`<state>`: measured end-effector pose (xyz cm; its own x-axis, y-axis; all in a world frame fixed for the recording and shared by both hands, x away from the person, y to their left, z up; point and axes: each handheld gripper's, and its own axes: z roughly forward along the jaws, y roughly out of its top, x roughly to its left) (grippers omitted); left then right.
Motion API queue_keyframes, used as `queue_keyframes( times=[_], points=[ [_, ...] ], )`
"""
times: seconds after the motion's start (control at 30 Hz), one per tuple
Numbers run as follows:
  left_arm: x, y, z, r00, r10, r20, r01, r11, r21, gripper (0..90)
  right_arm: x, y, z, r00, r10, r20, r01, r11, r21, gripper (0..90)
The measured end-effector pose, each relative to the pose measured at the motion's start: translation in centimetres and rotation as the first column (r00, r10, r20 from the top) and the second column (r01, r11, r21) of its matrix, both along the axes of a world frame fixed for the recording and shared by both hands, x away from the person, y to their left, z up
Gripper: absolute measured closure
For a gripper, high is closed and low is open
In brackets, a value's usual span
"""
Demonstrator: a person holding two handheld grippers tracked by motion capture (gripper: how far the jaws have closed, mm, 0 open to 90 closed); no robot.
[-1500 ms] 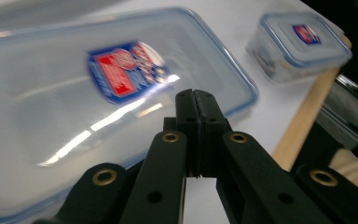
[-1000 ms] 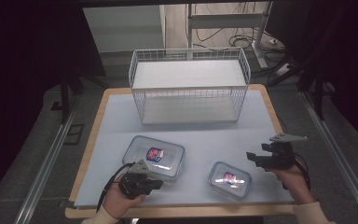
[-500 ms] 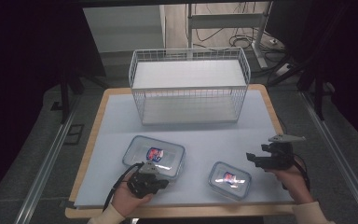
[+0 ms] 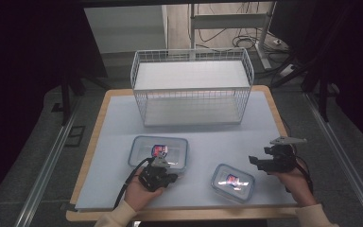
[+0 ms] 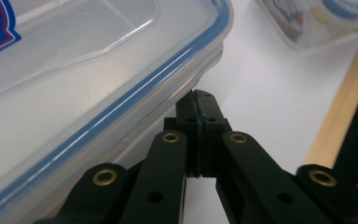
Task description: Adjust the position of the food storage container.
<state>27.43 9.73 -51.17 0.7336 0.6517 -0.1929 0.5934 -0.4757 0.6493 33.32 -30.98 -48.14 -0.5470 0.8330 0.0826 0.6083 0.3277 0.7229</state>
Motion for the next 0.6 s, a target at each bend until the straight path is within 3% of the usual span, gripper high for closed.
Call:
queue_keyframes(
  times=[0.37,0.47,0.6],
  points=[
    [1.6,-1.7,0.0,0.9999,0.012,0.004,-0.012,0.9999,-0.005,90.0,0.0,-0.1,-0.1,1.0000,-0.002,0.001,0.002,1.000,-0.005,20.5],
    [1.3,-1.6,0.2,0.9998,0.014,0.013,-0.014,0.9999,-0.007,90.0,0.0,-0.1,-0.1,1.0000,-0.002,0.001,0.002,1.000,-0.006,20.5],
    [0.1,-0.3,1.6,0.9996,0.017,0.021,-0.016,0.9981,-0.059,90.0,0.0,-0.1,-0.1,1.0000,-0.001,0.001,0.001,1.000,-0.009,20.5]
  ],
)
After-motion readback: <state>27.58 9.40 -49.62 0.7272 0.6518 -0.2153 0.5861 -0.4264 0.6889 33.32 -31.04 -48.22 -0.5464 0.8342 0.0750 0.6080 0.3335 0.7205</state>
